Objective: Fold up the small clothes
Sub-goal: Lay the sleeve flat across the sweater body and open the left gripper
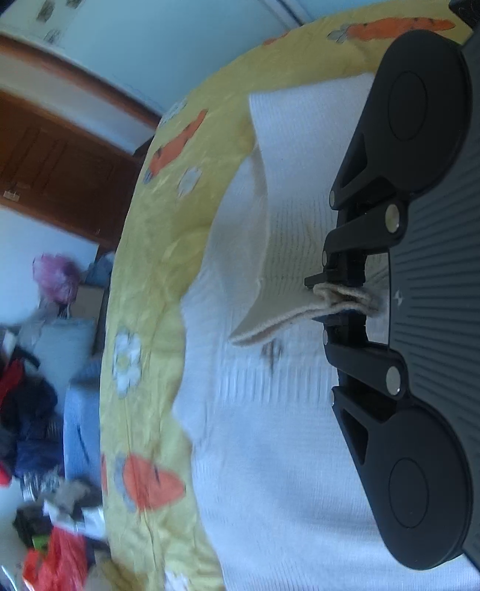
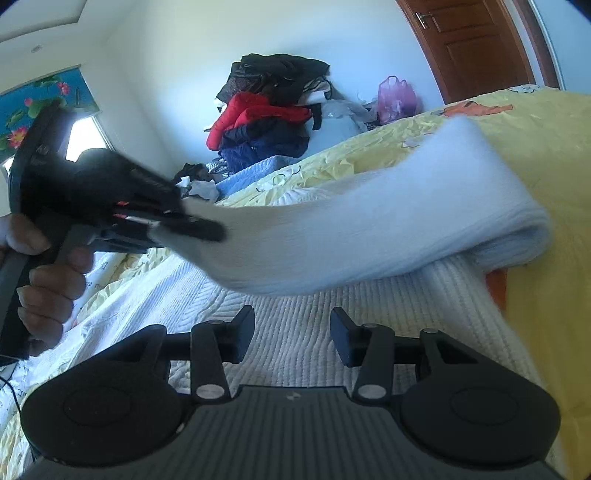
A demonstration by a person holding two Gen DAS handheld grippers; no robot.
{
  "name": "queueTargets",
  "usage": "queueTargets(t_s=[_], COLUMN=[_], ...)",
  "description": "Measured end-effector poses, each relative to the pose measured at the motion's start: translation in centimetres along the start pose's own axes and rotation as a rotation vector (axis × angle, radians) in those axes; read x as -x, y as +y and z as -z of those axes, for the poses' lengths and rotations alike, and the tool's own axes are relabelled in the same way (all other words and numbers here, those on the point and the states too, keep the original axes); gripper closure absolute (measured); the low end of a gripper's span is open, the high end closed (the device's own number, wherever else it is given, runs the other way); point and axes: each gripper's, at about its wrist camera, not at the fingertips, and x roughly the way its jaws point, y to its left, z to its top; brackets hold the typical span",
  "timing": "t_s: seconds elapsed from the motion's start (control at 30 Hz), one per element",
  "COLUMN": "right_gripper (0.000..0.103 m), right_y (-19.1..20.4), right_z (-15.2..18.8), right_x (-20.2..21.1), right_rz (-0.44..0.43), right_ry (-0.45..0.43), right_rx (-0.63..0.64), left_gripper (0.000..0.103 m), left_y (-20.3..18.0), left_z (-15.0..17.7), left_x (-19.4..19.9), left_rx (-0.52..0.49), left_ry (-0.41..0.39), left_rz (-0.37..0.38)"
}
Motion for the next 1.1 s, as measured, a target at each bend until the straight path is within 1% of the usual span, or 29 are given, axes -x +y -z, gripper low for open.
queueTargets(t_s=[0.27,0.4,0.53,0.6,0.67,0.73,0.77,0.83,0.87,0.9,0.93,0.97,1.0,1.03,1.1], right_gripper=[0.055,0.054,0.054,0.054,0.054,0.052,0.051,0.050,0.049,0.048,0.047,0.047,0.047,0.047,0.047], right_y=[-0.1,-0.1,-0.1,-0.2,-0.2,-0.3,-0.3,-0.3,-0.2,-0.3,-0.3,-0.3,-0.4,-0.4,-0.3], right_z=[0.1,-0.1,-0.3,-0.1,-0.3,-0.3,-0.3,-0.3,-0.3,-0.3,-0.3,-0.3,-0.3,-0.3,-0.3], right_x=[0.2,0.1,-0.1,-0.1,-0.2,-0.2,-0.2,-0.2,-0.2,-0.2,-0.3,-0.3,-0.3,-0.3,-0.3], right_rz=[-0.005,-0.005,-0.004,-0.004,-0.003,-0.002,-0.003,-0.003,-0.003,-0.004,-0.005,-0.005,-0.004,-0.003,0.002], right_ry=[0.000,0.003,0.007,0.008,0.010,0.011,0.011,0.011,0.011,0.012,0.012,0.013,0.016,0.017,0.019], right_rx=[-0.001,-0.002,-0.004,-0.006,-0.008,-0.009,-0.009,-0.008,-0.008,-0.007,-0.008,-0.009,-0.010,-0.010,-0.008], left_gripper=[0.093,0.093,0.093,0.092,0.090,0.085,0.082,0.081,0.079,0.070,0.063,0.058,0.043,0.037,0.038], left_y=[6.9,9.3,9.6,9.3,9.1,9.3,9.4,9.2,8.8,8.4,7.9,7.4,7.0,6.4,5.6], left_z=[0.8,1.5,2.2,2.7,3.1,3.2,3.2,3.3,3.3,3.3,3.3,3.4,3.6,3.7,4.5], left_x=[1.1,1.3,0.4,-0.6,-0.9,-0.4,0.2,2.5,3.8,4.9,5.6,6.0,6.0,5.3,3.2], left_rx=[0.108,0.157,0.131,0.089,0.056,0.064,0.071,0.081,0.078,0.071,0.064,0.057,0.041,0.015,-0.018], left_ry=[-0.004,0.002,0.023,0.037,0.001,-0.020,-0.044,-0.168,-0.249,-0.320,-0.364,-0.399,-0.405,-0.380,-0.316], left_rz=[-0.122,-0.130,-0.149,-0.155,-0.163,-0.167,-0.190,-0.270,-0.324,-0.360,-0.364,-0.342,-0.307,-0.264,-0.217])
